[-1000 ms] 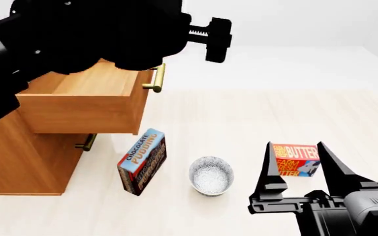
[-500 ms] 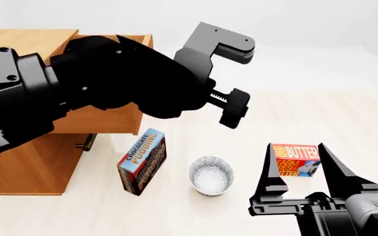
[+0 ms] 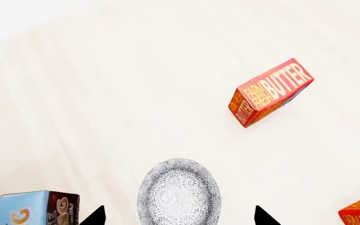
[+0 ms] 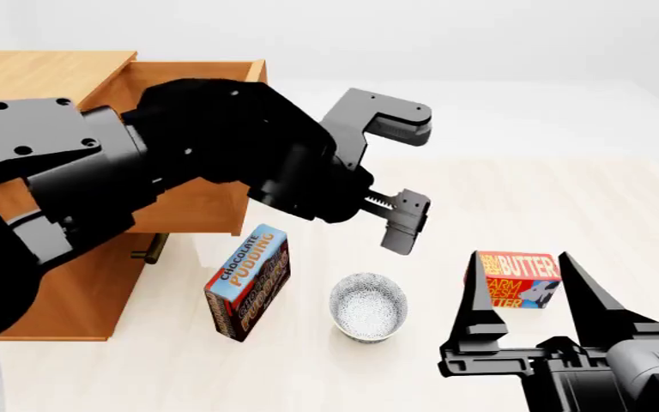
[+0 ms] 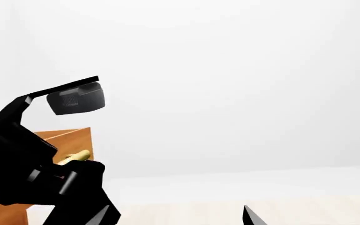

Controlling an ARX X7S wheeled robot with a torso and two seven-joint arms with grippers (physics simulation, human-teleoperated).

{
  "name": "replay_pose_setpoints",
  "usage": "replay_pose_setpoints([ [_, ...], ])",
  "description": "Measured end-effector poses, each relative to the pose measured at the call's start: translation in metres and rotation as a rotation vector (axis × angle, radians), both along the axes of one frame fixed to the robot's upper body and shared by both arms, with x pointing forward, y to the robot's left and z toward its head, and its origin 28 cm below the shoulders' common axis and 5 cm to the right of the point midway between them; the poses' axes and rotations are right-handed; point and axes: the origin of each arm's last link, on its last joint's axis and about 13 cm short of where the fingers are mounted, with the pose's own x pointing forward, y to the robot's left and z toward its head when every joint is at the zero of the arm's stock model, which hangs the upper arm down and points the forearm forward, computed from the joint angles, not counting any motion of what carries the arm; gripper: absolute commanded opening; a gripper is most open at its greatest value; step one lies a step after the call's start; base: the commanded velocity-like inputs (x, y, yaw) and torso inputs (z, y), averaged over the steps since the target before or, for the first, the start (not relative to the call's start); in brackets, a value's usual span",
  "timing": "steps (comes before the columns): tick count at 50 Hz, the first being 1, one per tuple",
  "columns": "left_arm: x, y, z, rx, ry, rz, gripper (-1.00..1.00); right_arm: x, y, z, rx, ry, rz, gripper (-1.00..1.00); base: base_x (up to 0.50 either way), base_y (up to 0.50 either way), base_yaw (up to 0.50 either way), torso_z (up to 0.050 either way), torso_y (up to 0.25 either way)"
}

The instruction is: Put the bowl in the top drawer of the cabinet.

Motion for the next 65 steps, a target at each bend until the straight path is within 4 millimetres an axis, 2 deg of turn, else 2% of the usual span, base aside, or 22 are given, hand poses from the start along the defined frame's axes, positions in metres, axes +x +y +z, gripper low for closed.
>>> replay_pose_setpoints([
  [31, 0.030, 0.011, -0.026, -0.102, 0.140, 0.060, 1.00, 0.001, -0.001, -0.003, 0.000, 0.008, -0.005, 1.00, 0.00, 0.00, 0.00, 0.000, 0.000],
  [41, 0.033, 0.011, -0.043, -0.131, 0.182, 0.061, 1.00, 0.001, -0.001, -0.003, 0.000, 0.009, -0.006, 1.00, 0.00, 0.00, 0.00, 0.000, 0.000],
  [65, 0.033, 0.013, -0.098, -0.116, 0.227, 0.067, 1.00, 0.001, -0.002, -0.003, -0.001, 0.009, -0.010, 1.00, 0.00, 0.00, 0.00, 0.000, 0.000],
])
